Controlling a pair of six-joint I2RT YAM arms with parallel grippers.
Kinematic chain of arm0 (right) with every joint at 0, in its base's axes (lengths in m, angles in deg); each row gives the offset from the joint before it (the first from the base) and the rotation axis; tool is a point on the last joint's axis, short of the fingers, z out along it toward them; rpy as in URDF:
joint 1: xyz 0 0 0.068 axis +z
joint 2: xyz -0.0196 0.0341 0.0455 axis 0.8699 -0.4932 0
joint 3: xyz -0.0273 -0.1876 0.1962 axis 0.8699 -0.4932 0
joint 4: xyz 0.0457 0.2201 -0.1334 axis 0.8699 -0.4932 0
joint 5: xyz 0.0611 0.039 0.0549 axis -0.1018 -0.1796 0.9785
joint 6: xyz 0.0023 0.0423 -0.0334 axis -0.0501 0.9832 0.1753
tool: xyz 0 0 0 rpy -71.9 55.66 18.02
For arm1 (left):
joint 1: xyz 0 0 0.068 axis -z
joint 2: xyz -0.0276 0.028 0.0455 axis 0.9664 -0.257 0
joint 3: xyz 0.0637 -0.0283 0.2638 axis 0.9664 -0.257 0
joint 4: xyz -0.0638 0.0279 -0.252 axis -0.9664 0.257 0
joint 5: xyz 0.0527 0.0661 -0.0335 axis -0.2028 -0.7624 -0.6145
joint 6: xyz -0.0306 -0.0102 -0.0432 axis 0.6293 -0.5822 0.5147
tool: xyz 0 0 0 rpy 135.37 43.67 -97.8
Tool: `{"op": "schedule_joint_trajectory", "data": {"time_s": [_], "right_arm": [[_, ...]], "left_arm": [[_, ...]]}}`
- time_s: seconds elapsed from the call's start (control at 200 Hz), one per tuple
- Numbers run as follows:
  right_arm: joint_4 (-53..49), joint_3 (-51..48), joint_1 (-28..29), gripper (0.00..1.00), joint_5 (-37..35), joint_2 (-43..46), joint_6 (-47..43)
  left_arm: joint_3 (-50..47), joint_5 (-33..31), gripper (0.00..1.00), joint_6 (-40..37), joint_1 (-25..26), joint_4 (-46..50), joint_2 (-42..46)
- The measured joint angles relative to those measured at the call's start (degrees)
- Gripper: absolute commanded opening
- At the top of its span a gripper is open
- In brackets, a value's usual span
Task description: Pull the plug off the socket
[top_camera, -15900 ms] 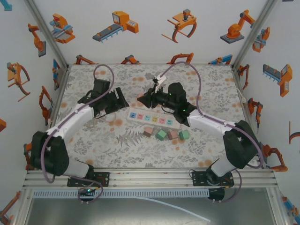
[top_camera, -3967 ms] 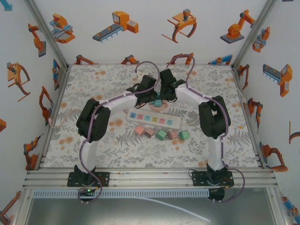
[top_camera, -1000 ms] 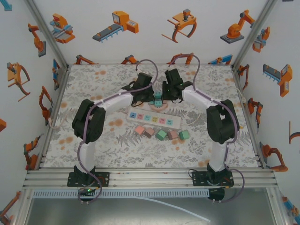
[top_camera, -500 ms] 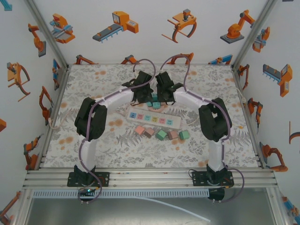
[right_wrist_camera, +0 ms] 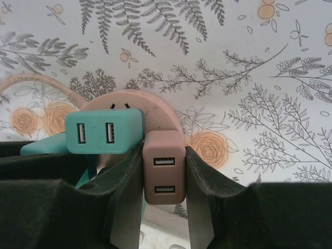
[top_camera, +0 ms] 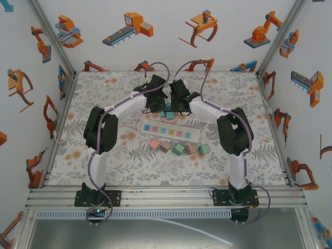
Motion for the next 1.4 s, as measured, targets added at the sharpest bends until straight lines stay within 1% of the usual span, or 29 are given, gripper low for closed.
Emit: {"op": "schedule_joint_trajectory", "data": {"time_s": [0.07,0.17,0.461,0.526,0.671,0.896,0.956,1.051,1.151,1.227,1.262,1.402], "right_arm": [[0.3,0.0,0.0,0.00,-0.4,-0.1,0.5],[0.6,0.0,-0.1,0.00,-0.6,-0.2,1.1],[0.6,0.3,0.1,0.00,-1.3,-0.5,1.2],[0.6,0.4,0.2,0.00,-1.5,-0.7,1.3],[1.3,0.5,0.3,0.00,-1.9,-0.9,1.2],[1.0,1.2,0.4,0.00,-2.1,-1.4,1.2],[0.9,1.4,0.4,0.00,-2.1,-1.5,1.2],[0.8,1.7,0.4,0.00,-2.2,-1.7,1.3],[0.8,2.0,0.4,0.00,-3.1,-2.0,1.4],[1.0,2.0,0.3,0.00,-3.3,-2.1,1.5],[1.0,2.0,0.3,0.00,-3.4,-2.1,1.6],[1.2,1.8,0.3,0.00,-3.4,-2.0,1.6]], "left_arm": [[1.7,-2.6,0.00,-2.3,1.0,1.0,-1.1],[2.2,-3.3,0.00,-3.2,1.2,1.2,-1.3],[2.5,-2.6,0.00,-1.2,0.8,1.7,-1.3],[2.5,-1.3,0.00,0.8,0.2,1.8,-1.2],[-0.1,4.7,0.00,5.7,-2.6,-0.1,0.0],[-2.9,5.3,0.00,6.1,-2.9,-2.5,1.5],[-2.8,4.5,0.00,5.2,-2.6,-2.4,1.5],[-1.3,1.3,0.00,1.7,-1.1,-0.9,1.5],[3.7,-2.6,0.00,-4.1,1.0,0.9,1.6],[6.1,-2.2,0.00,-5.2,1.9,-1.2,2.1],[6.5,-3.2,0.00,-6.1,2.3,-1.6,2.6],[6.5,-2.6,0.00,-6.3,2.0,-1.8,4.9]]}}
